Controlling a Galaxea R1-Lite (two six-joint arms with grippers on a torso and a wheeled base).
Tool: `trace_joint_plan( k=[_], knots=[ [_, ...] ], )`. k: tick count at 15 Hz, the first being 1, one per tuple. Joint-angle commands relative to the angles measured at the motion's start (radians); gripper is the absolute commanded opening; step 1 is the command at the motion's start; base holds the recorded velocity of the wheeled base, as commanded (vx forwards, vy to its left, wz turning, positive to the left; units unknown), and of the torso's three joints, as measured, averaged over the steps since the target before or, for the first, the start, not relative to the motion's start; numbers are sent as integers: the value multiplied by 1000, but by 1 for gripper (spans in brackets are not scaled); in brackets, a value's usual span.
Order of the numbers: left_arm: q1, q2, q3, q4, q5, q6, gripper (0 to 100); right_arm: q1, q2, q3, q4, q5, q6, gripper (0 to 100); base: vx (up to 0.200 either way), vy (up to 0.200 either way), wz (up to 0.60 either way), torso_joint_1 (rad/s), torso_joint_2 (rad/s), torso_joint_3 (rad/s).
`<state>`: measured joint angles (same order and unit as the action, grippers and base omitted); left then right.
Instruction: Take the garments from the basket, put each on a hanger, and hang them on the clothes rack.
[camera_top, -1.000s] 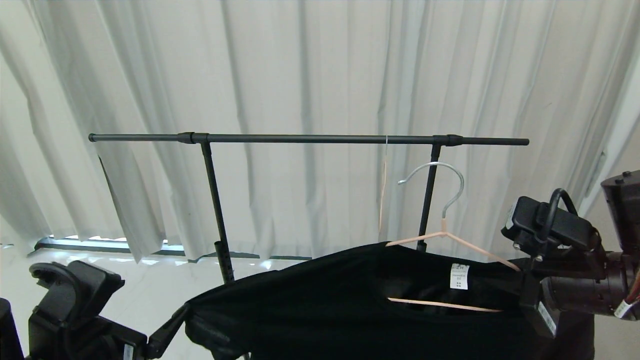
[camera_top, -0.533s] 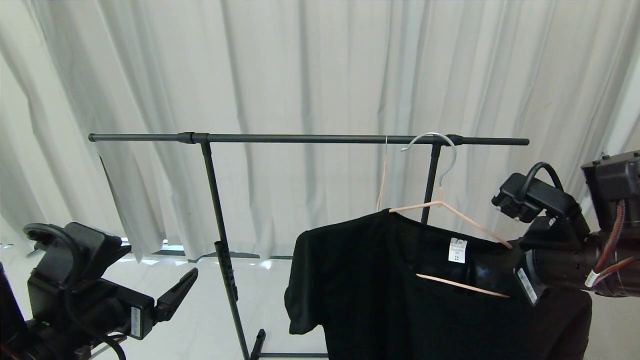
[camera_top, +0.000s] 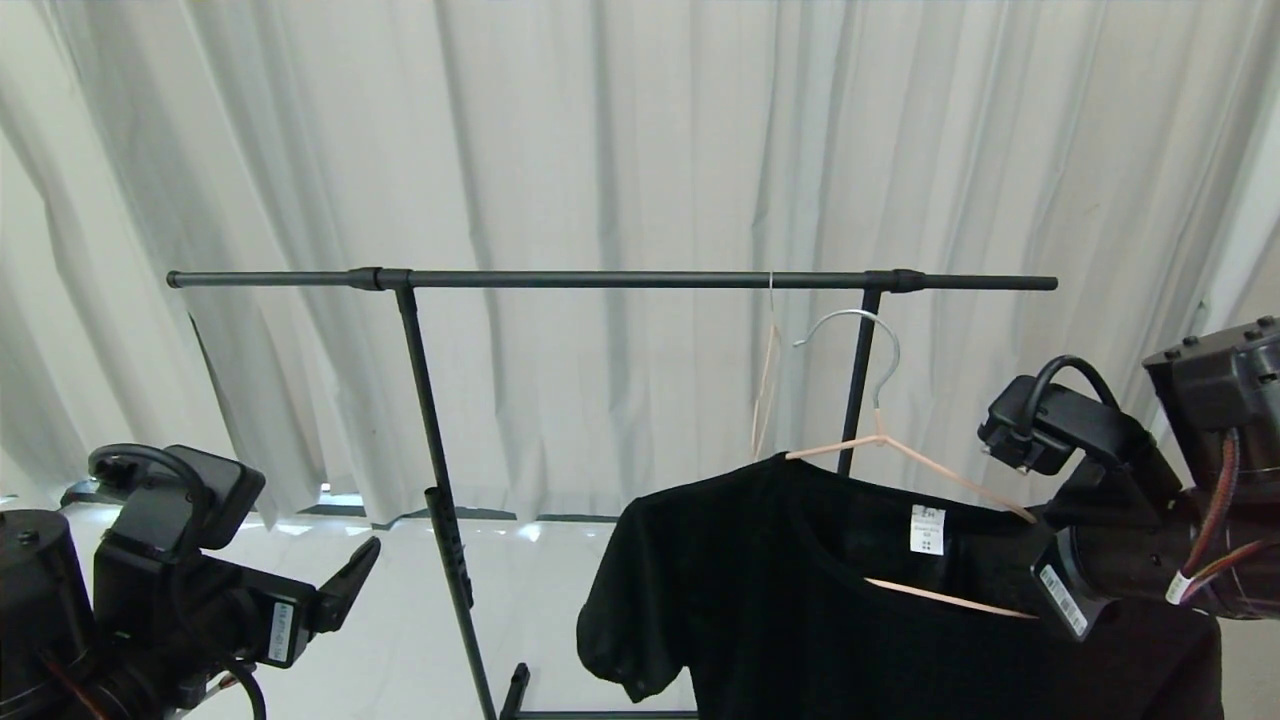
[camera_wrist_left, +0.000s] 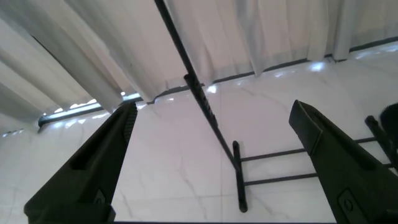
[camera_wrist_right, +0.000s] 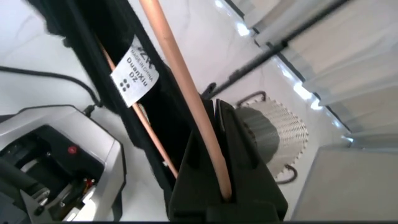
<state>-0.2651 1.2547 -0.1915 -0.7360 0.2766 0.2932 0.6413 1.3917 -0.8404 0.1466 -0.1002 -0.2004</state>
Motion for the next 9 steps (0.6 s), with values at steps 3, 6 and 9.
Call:
trace_joint_plan(
  k=[3,6,9],
  knots=[
    [0,3,-3,0,1,0,100,24,1,-3,1,-3,-1,0,0,200,0,10,4,1],
    [0,3,-11,0,0,-2,100,37,32,-23,-1,-3,1,0,0,133,0,2,-2,0],
    [-3,6,-22,0,-2,0,100,86,151,-181,16,-73,69,0,0,0,0,0,0,0]
  ],
)
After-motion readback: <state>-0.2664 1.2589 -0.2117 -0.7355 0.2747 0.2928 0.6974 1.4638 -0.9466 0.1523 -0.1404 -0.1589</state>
